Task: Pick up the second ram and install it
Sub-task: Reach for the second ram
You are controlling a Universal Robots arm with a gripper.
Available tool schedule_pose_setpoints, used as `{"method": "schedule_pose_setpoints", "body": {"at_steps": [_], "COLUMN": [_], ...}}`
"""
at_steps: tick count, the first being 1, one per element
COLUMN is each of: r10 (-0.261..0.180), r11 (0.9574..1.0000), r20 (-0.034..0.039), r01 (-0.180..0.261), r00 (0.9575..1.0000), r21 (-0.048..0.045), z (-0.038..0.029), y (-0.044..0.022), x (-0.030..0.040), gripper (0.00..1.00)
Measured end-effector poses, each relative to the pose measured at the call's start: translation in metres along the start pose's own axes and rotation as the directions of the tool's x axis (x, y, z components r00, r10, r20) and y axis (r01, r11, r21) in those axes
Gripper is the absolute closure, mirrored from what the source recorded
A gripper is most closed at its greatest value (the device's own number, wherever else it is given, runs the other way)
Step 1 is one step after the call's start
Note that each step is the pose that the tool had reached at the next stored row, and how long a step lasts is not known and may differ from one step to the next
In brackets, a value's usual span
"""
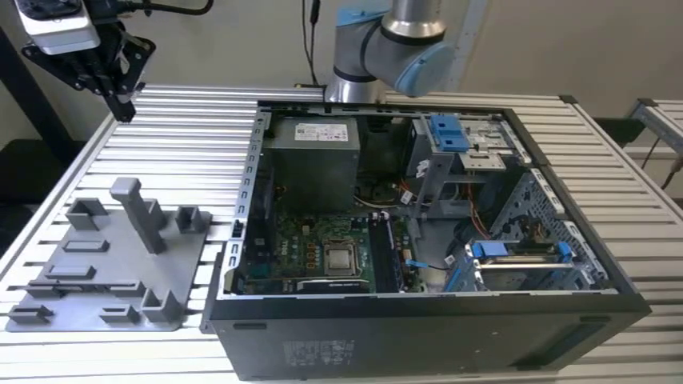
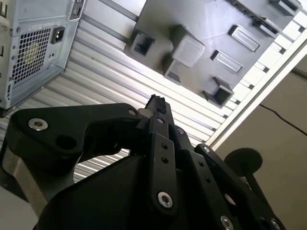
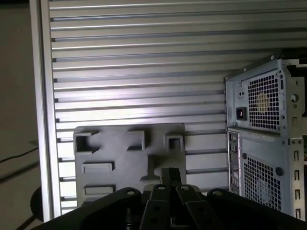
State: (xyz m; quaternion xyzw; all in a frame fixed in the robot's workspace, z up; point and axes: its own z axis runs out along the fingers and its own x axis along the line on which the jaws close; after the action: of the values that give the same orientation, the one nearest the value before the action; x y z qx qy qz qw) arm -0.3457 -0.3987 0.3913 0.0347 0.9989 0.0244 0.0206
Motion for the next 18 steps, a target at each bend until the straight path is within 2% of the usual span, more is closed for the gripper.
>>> {"method": "schedule_pose_setpoints", "body": {"at_steps": [4, 13, 18], "r10": [0.000, 0.000, 0.001], "r11": [1.0000, 1.0000, 1.0000], "r20": [0.0000, -0.0008, -0.0119], "r01": [0.000, 0.000, -0.001], "r00": [1.0000, 1.0000, 0.9999], "r21": [0.0000, 0.0000, 0.0009], "z": [0.0004, 0.0034, 0.0049], "y": [-0.0006, -0.0025, -0.0036], "x": [0.0084, 0.0334, 0.0474], "gripper": [0.89, 0.89, 0.89]}}
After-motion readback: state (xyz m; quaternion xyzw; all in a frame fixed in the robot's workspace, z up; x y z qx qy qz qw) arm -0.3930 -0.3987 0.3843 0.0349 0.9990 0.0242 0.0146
